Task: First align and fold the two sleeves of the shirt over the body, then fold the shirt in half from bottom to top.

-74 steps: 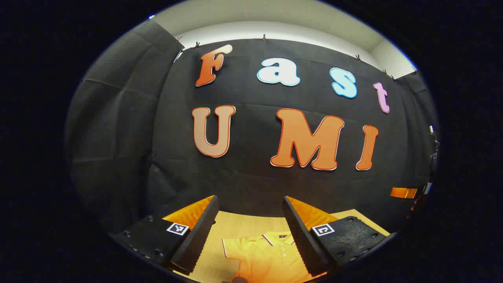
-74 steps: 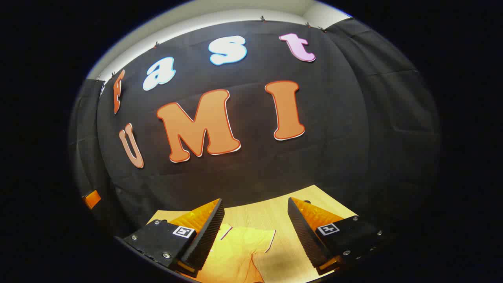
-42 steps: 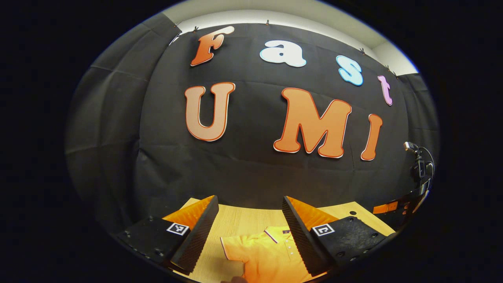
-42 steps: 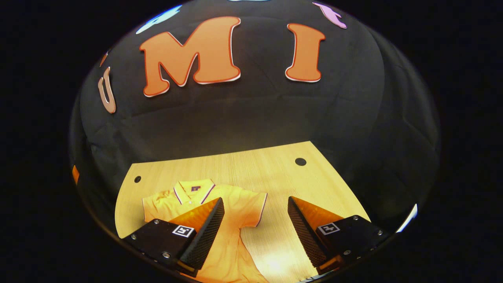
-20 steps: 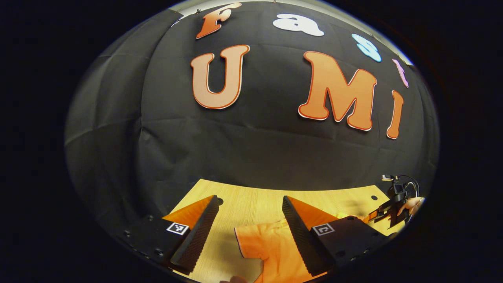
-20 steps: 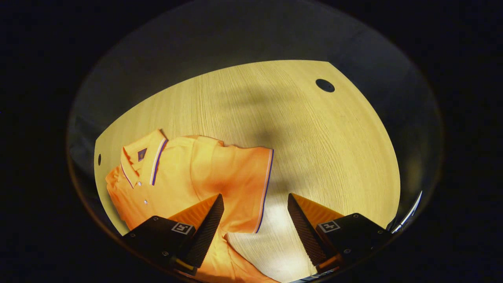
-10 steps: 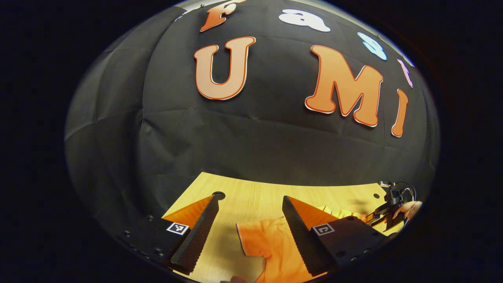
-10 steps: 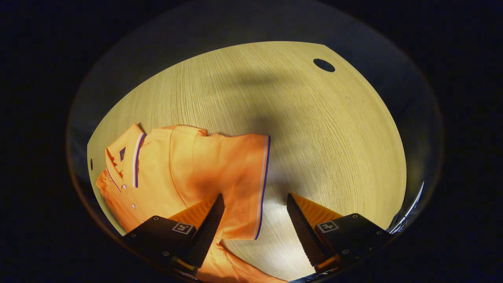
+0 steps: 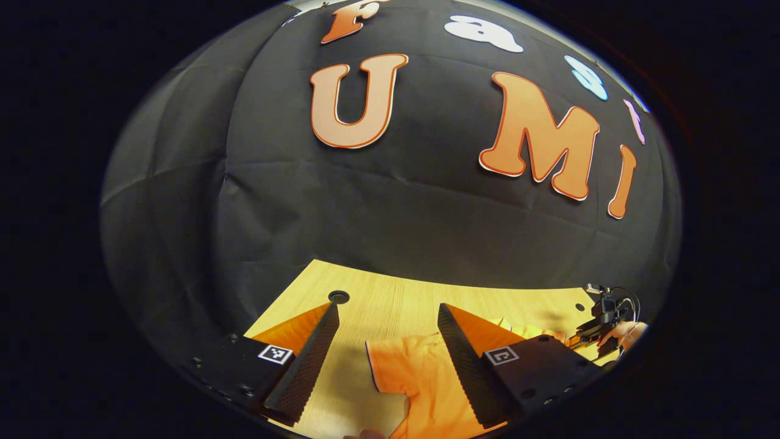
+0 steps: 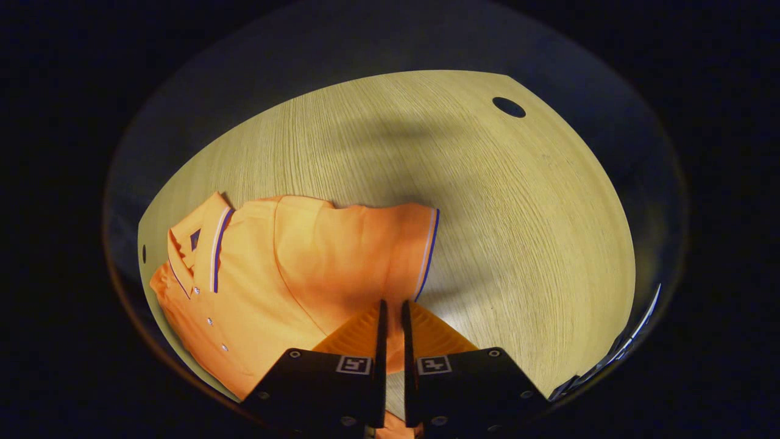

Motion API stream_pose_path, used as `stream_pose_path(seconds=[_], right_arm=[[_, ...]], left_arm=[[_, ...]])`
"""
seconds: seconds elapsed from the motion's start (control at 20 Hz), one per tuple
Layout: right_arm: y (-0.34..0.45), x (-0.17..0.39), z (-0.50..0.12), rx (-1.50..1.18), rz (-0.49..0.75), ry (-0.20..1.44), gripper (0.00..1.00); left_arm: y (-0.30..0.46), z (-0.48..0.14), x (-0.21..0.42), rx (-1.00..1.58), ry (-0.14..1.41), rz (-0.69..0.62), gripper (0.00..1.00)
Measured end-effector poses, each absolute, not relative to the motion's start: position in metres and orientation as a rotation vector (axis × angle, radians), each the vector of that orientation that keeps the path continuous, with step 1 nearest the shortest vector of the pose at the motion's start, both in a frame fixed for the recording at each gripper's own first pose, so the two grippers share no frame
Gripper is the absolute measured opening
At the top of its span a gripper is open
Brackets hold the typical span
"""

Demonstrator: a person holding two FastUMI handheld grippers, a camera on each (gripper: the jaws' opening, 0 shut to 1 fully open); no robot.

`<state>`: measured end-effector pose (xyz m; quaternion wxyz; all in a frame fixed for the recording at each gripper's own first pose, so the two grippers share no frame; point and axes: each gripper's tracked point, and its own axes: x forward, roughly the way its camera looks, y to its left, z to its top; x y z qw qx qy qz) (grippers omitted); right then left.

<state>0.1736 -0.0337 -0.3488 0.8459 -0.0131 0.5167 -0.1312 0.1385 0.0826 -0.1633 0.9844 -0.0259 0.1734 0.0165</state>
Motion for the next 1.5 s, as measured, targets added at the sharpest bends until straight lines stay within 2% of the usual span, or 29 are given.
stream_pose_path(seconds=[0.1,0.15,0.3,0.45,0.5,0.55,1.05,1.5], right_arm=[[-0.031,0.176,-0.344,0.013,-0.277,1.053,0.13],[-0.032,0.181,-0.35,0.041,-0.284,1.061,0.01],[-0.032,0.178,-0.345,0.026,-0.278,1.042,0.0],[-0.026,0.179,-0.338,0.026,-0.267,1.022,0.0],[-0.024,0.18,-0.333,0.037,-0.265,1.011,0.05],[-0.022,0.181,-0.328,0.047,-0.264,0.999,0.0],[0.01,0.174,-0.269,-0.059,-0.225,0.896,0.0],[0.075,0.158,-0.254,-0.144,-0.157,0.855,0.0]], left_arm=[[0.086,-0.162,0.135,-0.055,0.342,0.038,0.98],[0.088,-0.16,0.134,-0.053,0.34,0.041,0.98],[0.09,-0.155,0.129,-0.046,0.329,0.041,1.0],[0.095,-0.15,0.125,-0.03,0.319,0.04,0.98],[0.095,-0.15,0.124,-0.027,0.317,0.039,0.98],[0.097,-0.148,0.122,-0.026,0.315,0.038,0.98],[0.11,-0.137,0.114,-0.035,0.292,0.006,0.98],[0.145,-0.125,0.101,-0.082,0.278,-0.002,0.98]])
